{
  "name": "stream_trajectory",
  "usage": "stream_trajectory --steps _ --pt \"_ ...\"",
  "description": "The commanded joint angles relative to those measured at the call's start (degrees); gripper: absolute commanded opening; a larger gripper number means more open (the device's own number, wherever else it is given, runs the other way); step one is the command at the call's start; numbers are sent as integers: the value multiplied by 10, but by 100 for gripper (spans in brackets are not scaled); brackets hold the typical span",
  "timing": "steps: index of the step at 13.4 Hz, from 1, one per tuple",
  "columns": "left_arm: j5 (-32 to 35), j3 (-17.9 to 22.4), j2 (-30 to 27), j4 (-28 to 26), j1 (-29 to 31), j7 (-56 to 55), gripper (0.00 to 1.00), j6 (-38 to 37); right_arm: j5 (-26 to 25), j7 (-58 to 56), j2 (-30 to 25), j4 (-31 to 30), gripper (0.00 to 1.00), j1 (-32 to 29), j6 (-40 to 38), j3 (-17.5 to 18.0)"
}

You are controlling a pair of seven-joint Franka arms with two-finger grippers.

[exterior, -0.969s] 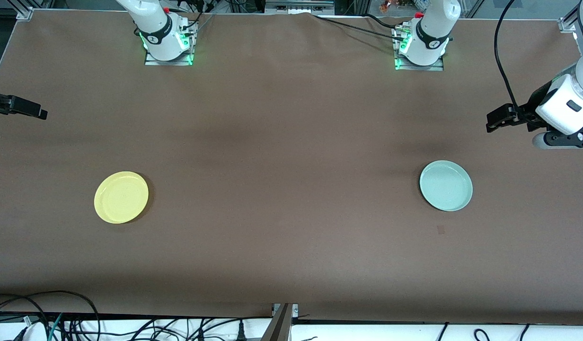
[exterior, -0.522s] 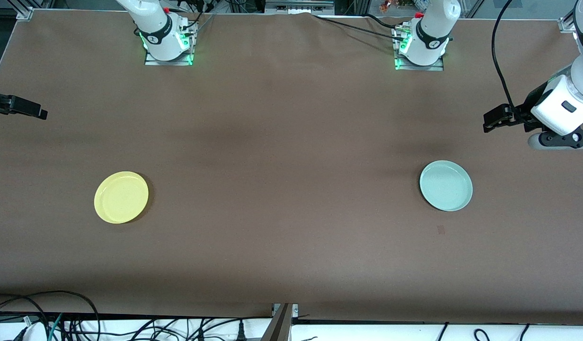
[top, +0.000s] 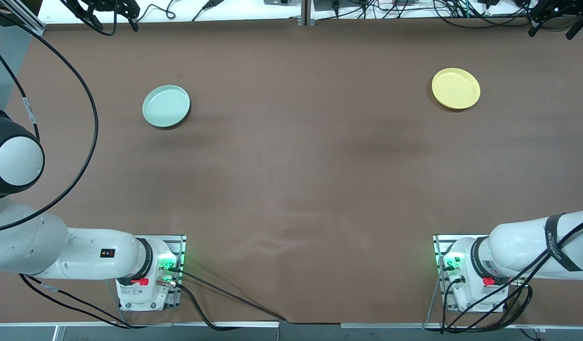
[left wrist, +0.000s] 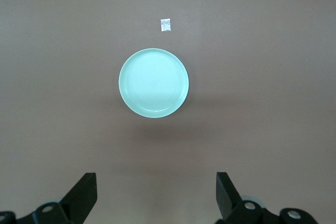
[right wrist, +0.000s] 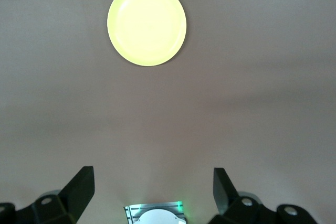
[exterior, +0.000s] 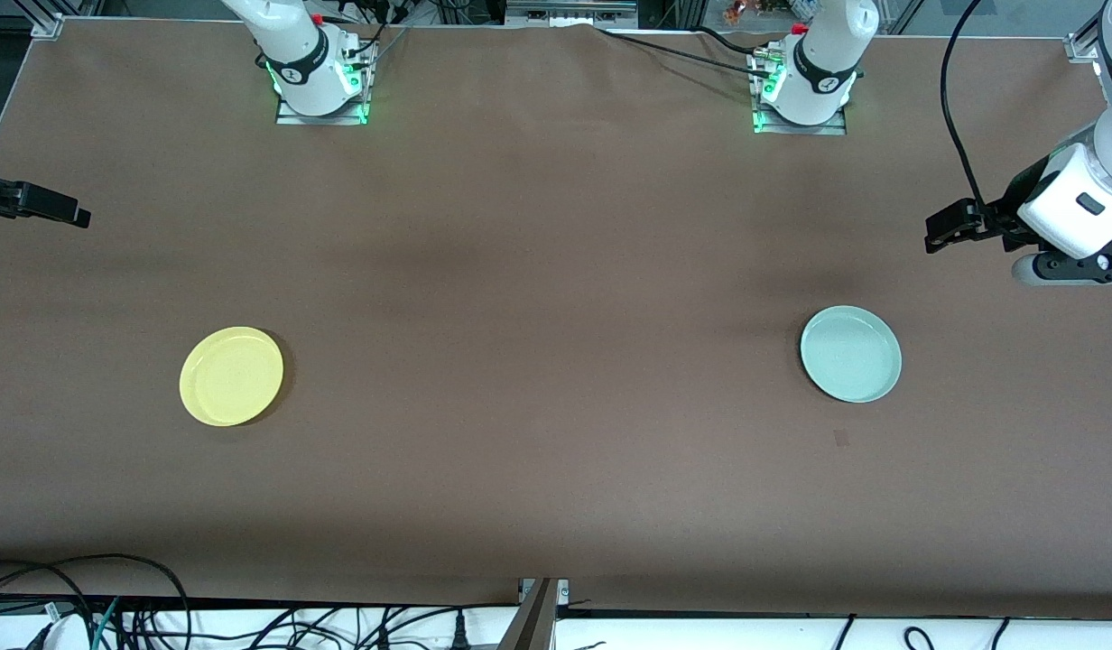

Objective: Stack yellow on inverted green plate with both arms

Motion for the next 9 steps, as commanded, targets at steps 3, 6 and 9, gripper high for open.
stream_trajectory --steps 3,6,9 --pt "21 -4 3 11 -2 -17 100 -10 -3 5 -2 6 100 1 -10 1" --pt "16 -3 3 10 -3 -23 100 -9 -3 5 -2 6 100 1 -10 1" --pt "17 -3 3 4 -2 -34 100 -10 -3 5 -2 6 100 0 -10 1"
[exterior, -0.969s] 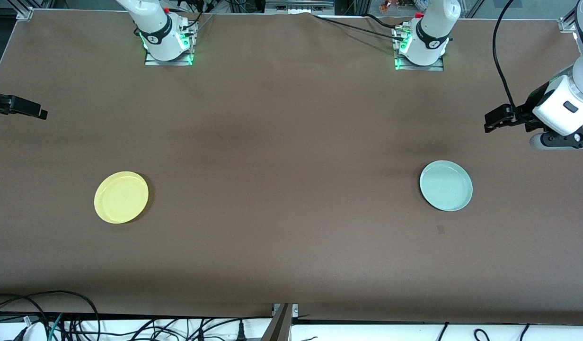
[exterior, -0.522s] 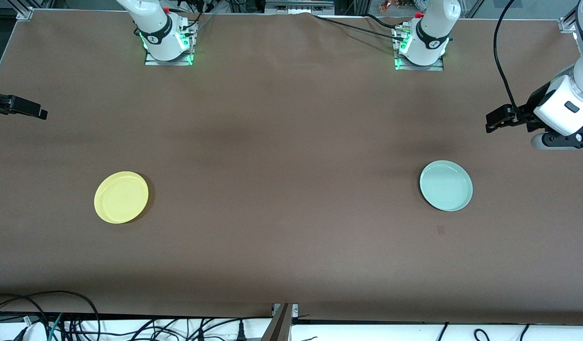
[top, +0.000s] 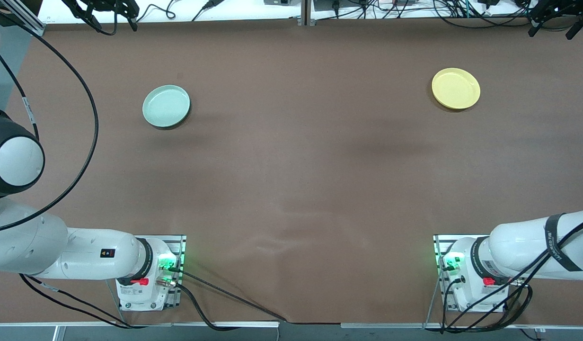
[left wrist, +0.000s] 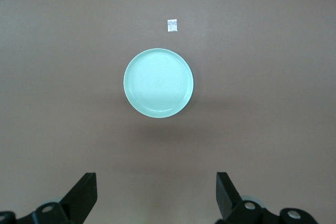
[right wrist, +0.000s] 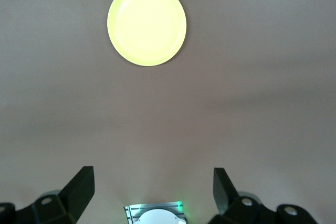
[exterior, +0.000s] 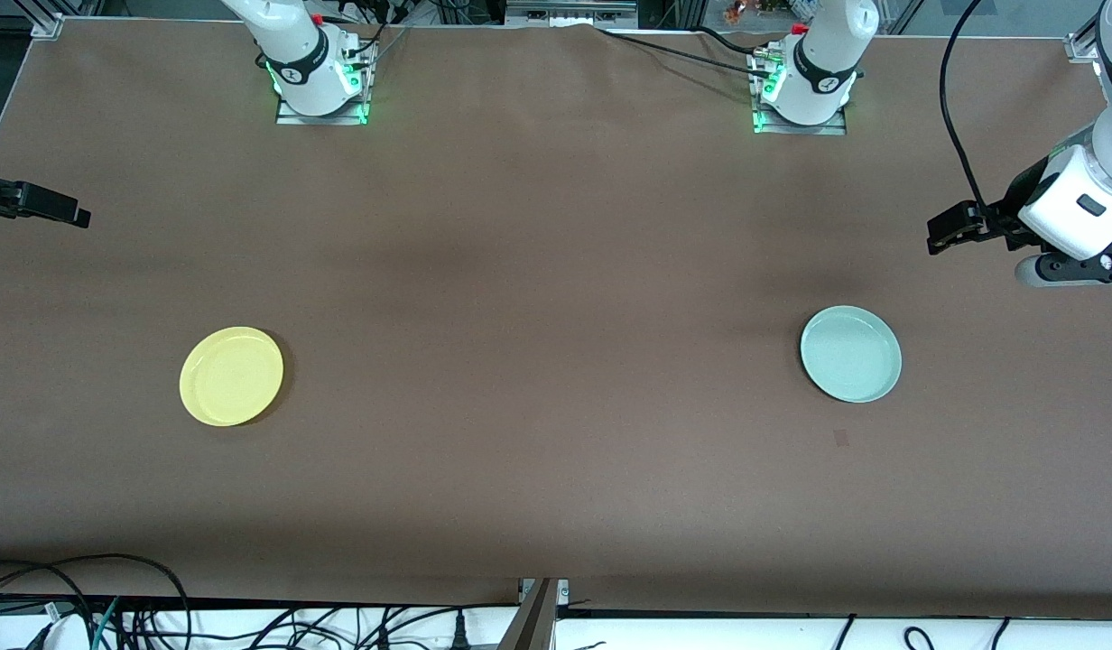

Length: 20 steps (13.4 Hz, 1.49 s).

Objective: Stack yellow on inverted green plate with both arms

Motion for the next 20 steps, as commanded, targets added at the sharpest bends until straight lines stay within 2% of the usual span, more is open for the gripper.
stream_trajectory --steps 1,7,9,11,15,16,20 --pt "11 -1 2 5 -4 -11 100 -10 -3 5 -2 6 100 1 -11 1" --pt "16 -2 -6 -67 1 -6 100 10 -3 5 -2 6 100 0 -10 1" --pt "16 -1 -6 -106 10 -8 100 36 -3 5 -2 6 100 1 -10 1" --pt "16 -1 -13 -164 34 -7 100 98 -3 5 -2 6 100 1 -11 1" --pt "38 -1 -10 -283 54 -6 100 274 -3 5 -2 6 100 1 -11 1" --pt "38 -1 10 -302 67 -6 100 324 -3 5 -2 6 100 1 -11 1" --pt "38 1 145 -300 102 -1 100 472 -3 5 -2 6 100 1 -11 1"
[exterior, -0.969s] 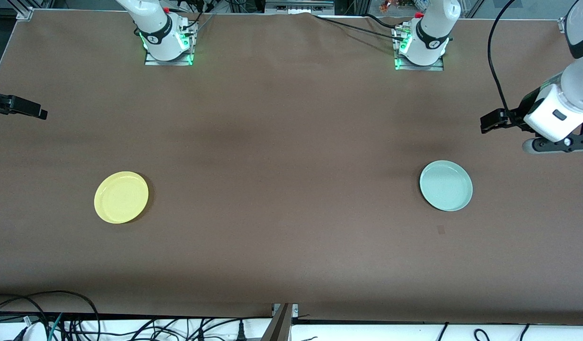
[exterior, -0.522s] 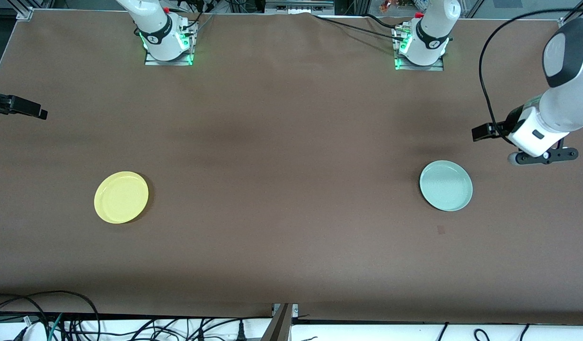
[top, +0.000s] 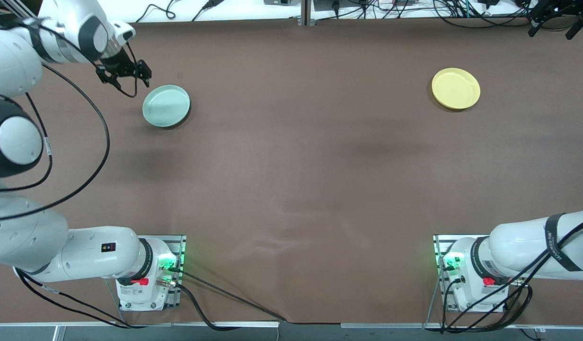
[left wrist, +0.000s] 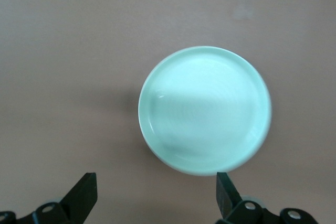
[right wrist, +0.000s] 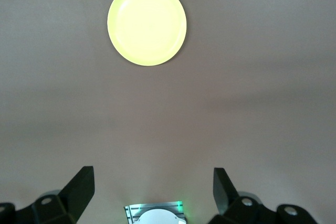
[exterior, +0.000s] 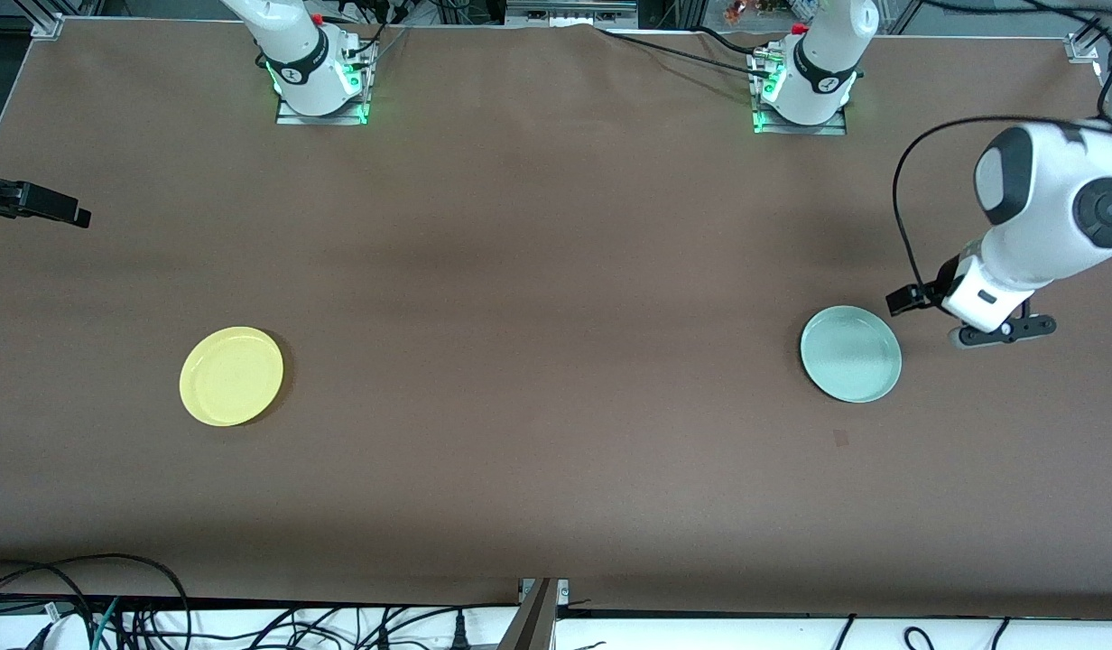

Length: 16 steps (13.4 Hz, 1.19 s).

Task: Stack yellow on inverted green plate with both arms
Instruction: 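Move the left gripper down to the rim of the green plate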

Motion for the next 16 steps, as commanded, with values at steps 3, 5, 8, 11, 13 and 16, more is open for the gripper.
stream_trajectory --steps 3,5,8,11,13,16 --pt "14 -4 113 24 18 4 100 77 -3 5 -2 6 100 0 -11 1" --pt "14 -2 144 25 25 5 100 105 -3 5 -2 6 100 0 -11 1" --pt "14 -3 153 31 46 56 87 114 -3 5 -2 6 100 1 -11 1" --pt "13 -4 158 33 51 93 25 114 -2 6 -2 6 100 1 -11 1" --pt "13 -5 165 37 49 94 0 113 -3 5 -2 6 100 1 -11 1" --pt "12 -6 173 46 46 94 0 110 -3 5 -2 6 100 1 -11 1"
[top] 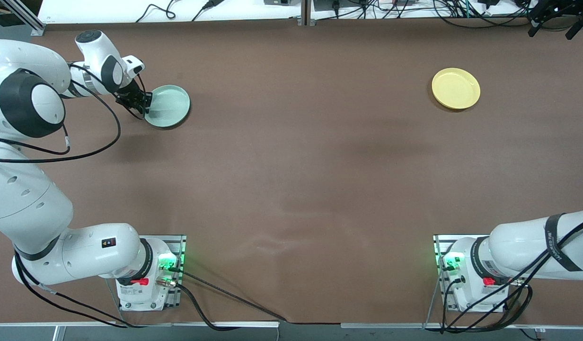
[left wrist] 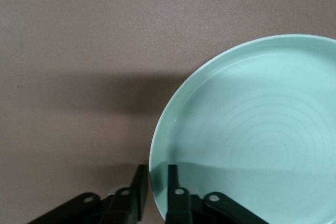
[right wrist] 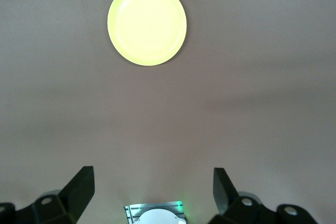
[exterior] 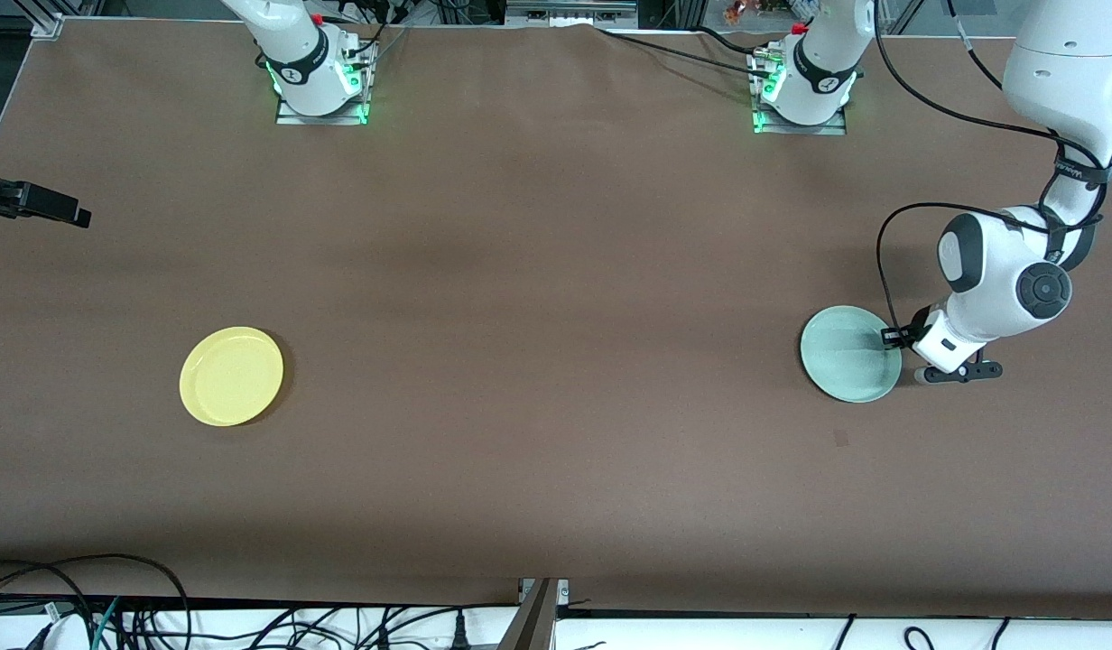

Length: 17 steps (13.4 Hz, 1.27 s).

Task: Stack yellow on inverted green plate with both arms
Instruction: 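Grasp the green plate rim with the left gripper and lift it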

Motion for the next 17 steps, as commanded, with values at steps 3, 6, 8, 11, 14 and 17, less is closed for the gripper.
stream_trajectory --steps 3,6,8,11,14,17 --pt "11 -4 13 32 -6 0 0 -8 -2 6 -2 6 100 1 -10 1" --pt "10 -7 6 128 -46 -4 0 -146 -2 6 -2 6 100 1 -10 1" --pt "11 -6 16 217 -93 -41 0 -264 -2 6 -2 6 100 1 -10 1" --pt "12 -2 19 278 -159 -100 0 -323 -2 6 -2 6 100 1 -10 1" --pt "14 0 19 317 -223 -165 0 -371 -2 5 -2 6 100 0 -10 1" --pt "106 0 20 349 -297 -234 0 -390 -2 5 -3 6 100 1 -10 2"
